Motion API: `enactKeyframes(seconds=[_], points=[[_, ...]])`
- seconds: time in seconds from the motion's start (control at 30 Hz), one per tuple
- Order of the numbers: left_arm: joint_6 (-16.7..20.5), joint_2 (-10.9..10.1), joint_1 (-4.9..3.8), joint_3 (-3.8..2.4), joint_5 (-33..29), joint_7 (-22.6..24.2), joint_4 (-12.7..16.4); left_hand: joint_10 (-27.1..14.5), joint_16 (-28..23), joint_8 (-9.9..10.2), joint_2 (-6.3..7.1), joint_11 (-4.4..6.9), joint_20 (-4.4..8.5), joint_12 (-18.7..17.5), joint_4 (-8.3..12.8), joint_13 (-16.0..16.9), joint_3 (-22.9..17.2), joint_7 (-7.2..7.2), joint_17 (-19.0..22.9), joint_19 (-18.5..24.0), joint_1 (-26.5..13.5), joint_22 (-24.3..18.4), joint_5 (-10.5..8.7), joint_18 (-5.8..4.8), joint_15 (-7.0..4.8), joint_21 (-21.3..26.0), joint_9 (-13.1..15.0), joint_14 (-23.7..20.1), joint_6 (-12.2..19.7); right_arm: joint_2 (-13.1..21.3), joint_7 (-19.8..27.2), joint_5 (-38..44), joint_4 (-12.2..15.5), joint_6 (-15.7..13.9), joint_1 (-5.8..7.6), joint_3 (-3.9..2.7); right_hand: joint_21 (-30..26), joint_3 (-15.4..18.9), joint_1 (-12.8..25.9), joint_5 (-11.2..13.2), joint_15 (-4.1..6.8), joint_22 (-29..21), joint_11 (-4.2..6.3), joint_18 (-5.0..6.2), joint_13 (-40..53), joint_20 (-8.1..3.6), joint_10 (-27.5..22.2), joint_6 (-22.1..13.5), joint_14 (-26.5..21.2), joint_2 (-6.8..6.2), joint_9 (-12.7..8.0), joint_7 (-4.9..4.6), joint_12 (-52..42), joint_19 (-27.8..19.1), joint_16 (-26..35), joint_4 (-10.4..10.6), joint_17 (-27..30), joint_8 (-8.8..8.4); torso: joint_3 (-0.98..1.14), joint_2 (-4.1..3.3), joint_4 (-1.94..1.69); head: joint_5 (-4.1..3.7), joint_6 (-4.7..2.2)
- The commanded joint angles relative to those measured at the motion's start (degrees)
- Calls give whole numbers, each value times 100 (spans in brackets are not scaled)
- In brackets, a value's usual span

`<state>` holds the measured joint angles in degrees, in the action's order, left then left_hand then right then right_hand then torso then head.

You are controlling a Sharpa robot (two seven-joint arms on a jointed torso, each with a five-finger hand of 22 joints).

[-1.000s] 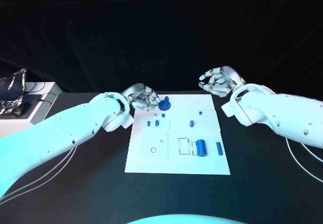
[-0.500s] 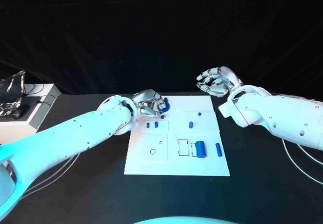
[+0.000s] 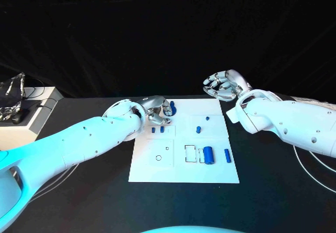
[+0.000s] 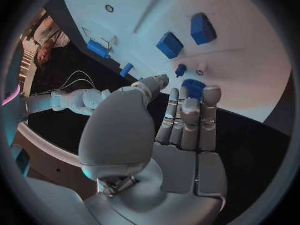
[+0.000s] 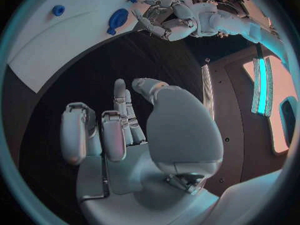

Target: Assemble the parts on the task board

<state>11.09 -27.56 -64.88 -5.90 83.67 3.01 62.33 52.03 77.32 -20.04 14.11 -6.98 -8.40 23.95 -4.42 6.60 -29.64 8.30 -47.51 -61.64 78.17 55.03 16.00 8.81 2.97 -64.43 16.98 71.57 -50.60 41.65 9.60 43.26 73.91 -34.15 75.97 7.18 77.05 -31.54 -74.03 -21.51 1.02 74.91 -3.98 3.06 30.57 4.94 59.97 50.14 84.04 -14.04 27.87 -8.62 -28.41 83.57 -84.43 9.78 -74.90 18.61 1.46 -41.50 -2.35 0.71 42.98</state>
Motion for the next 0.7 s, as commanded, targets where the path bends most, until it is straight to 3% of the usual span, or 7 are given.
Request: enactKeyframes(seconds=[0.03,0.2,0.3,0.7], points=[[-143,44,-8,-2,239,-185,-18,-17,36,34,34,-9,-1,-29,5,-15,19,-8,-38,-83,5,35,-16,-39,-4,-46,-4,50,-24,-12,63,89,15,-4,-1,-3,35,0,58,0,-36,797,12,-44,-11,7,40,6,379,-3,3,2,32,249,-20,-33,-501,-7,-4,-9,9,5,15],[-269,82,-9,-1,264,-208,-76,43,99,29,1,-3,-3,-37,8,-33,-7,-6,-99,-157,33,123,-14,-57,-8,-125,2,108,-102,-16,55,91,21,-2,0,-3,47,2,65,0,-37,804,11,-46,-24,7,49,1,380,-4,2,0,41,253,-22,-35,-502,-12,-4,-2,1,7,39],[-322,93,-10,-2,264,-224,-94,82,133,87,53,-1,-9,-58,-36,-54,55,-38,-97,-173,-46,153,-83,-63,-7,-151,-15,124,-91,-13,53,93,25,-5,1,-3,47,2,65,0,-37,804,11,-46,-24,7,49,1,380,-4,2,0,41,253,-22,-35,-502,-12,-6,-5,-4,0,52],[-540,168,-10,-1,238,-246,-176,191,204,134,33,23,-5,-58,-32,-65,37,-27,-188,-251,-14,268,-93,-85,-23,-241,-25,182,-131,-1,45,100,45,-2,4,-4,44,4,71,-1,-38,805,10,-45,-47,8,59,-7,380,-10,0,-2,58,253,-23,-44,-500,-21,0,0,6,-13,93]])
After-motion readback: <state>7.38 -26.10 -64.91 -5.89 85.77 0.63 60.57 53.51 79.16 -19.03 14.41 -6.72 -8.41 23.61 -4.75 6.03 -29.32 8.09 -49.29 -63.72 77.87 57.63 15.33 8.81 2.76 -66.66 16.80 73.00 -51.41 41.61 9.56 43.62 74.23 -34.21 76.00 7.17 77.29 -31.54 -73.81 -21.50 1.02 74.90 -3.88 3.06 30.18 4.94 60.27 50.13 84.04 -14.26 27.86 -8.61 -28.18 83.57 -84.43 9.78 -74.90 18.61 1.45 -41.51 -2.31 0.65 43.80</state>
